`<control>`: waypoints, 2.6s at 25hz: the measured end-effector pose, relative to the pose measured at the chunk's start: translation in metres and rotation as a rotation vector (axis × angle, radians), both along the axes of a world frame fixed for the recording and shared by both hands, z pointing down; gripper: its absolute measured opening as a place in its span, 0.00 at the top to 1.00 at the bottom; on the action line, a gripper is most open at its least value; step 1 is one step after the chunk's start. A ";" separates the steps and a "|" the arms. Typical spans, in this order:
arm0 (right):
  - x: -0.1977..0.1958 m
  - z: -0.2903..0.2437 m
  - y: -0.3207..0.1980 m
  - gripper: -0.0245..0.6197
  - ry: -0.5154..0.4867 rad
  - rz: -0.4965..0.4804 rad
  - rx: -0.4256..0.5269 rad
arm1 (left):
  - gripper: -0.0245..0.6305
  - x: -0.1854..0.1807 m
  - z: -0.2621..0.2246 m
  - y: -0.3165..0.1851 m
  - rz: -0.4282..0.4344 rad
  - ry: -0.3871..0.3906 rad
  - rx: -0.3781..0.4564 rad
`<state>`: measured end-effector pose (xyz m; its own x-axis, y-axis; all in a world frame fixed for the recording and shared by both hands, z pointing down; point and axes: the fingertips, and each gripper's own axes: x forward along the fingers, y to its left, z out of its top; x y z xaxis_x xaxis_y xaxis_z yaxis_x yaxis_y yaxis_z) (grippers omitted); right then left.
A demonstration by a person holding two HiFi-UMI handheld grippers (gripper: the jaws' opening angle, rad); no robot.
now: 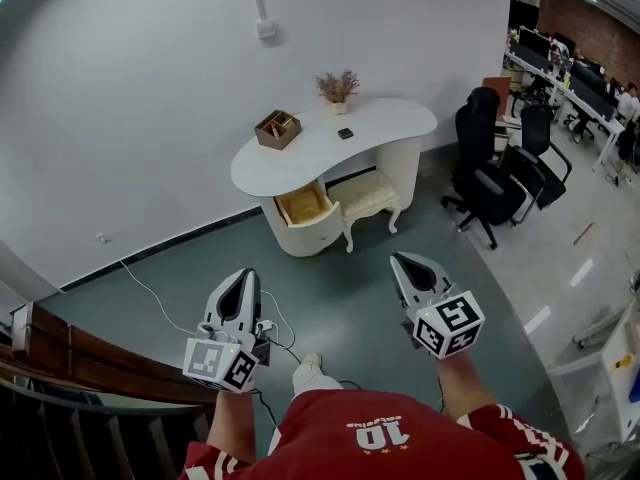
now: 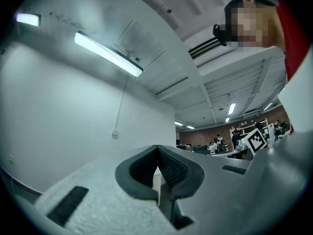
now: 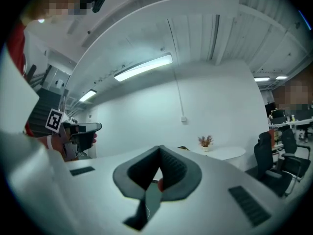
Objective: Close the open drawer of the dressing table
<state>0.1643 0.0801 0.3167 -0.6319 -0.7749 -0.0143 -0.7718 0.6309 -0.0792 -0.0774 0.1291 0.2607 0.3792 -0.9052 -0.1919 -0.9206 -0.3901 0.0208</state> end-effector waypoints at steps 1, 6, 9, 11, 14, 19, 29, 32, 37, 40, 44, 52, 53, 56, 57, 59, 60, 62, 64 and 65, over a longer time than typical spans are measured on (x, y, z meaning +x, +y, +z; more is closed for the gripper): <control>0.001 0.000 0.002 0.96 0.000 -0.004 0.002 | 0.96 0.002 0.000 0.003 -0.003 0.003 -0.002; 0.002 0.003 -0.001 0.96 -0.043 -0.019 0.004 | 0.96 0.000 0.009 0.011 -0.029 0.002 -0.025; -0.003 0.006 -0.009 0.96 -0.058 -0.031 0.008 | 0.96 -0.009 0.015 0.007 -0.046 0.012 -0.044; -0.006 0.009 -0.016 0.96 -0.062 -0.035 0.001 | 0.96 -0.013 0.017 0.002 -0.052 0.013 -0.049; -0.015 0.016 -0.024 0.96 -0.056 -0.044 -0.015 | 0.96 -0.022 0.023 -0.005 -0.064 0.002 -0.052; -0.037 0.021 -0.041 0.96 -0.054 -0.065 -0.026 | 0.96 -0.042 0.038 -0.023 -0.068 0.033 -0.075; -0.085 0.014 -0.106 0.96 -0.034 -0.074 -0.018 | 0.96 -0.087 0.043 -0.092 -0.063 0.077 -0.086; -0.105 0.007 -0.131 0.95 -0.037 -0.048 -0.011 | 0.96 -0.104 0.041 -0.122 -0.029 0.076 -0.096; -0.142 -0.009 -0.168 0.95 -0.031 -0.048 0.021 | 0.96 -0.134 0.032 -0.181 0.029 0.058 -0.075; -0.165 -0.009 -0.181 0.77 0.008 -0.086 0.013 | 0.96 -0.142 0.030 -0.210 0.085 0.050 -0.071; -0.190 -0.003 -0.203 0.61 0.048 -0.079 0.013 | 0.96 -0.151 0.030 -0.244 0.157 0.041 -0.070; -0.224 0.034 -0.257 0.63 0.096 0.054 -0.053 | 0.96 -0.168 0.042 -0.291 0.302 0.032 -0.091; -0.229 0.040 -0.262 0.63 0.115 0.064 -0.067 | 0.96 -0.170 0.044 -0.296 0.320 0.027 -0.095; -0.244 0.061 -0.275 0.63 0.161 0.081 -0.109 | 0.96 -0.177 0.053 -0.311 0.356 0.023 -0.112; -0.247 0.070 -0.279 0.63 0.173 0.085 -0.124 | 0.96 -0.179 0.056 -0.316 0.365 0.022 -0.117; -0.250 0.089 -0.288 0.63 0.198 0.091 -0.157 | 0.96 -0.180 0.065 -0.326 0.381 0.015 -0.128; -0.250 0.100 -0.292 0.63 0.214 0.094 -0.174 | 0.96 -0.179 0.070 -0.331 0.389 0.010 -0.135; -0.248 0.123 -0.299 0.63 0.245 0.102 -0.215 | 0.96 -0.176 0.082 -0.340 0.401 -0.005 -0.156; -0.245 0.147 -0.302 0.63 0.265 0.110 -0.261 | 0.96 -0.173 0.094 -0.350 0.411 -0.016 -0.181; -0.244 0.159 -0.304 0.63 0.274 0.112 -0.281 | 0.96 -0.171 0.098 -0.354 0.415 -0.019 -0.190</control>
<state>-0.0793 -0.2236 0.4761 -0.4942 -0.7890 0.3650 -0.8512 0.5245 -0.0187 -0.2486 -0.2250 0.3590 0.7188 -0.6946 -0.0270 -0.6883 -0.7167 0.1124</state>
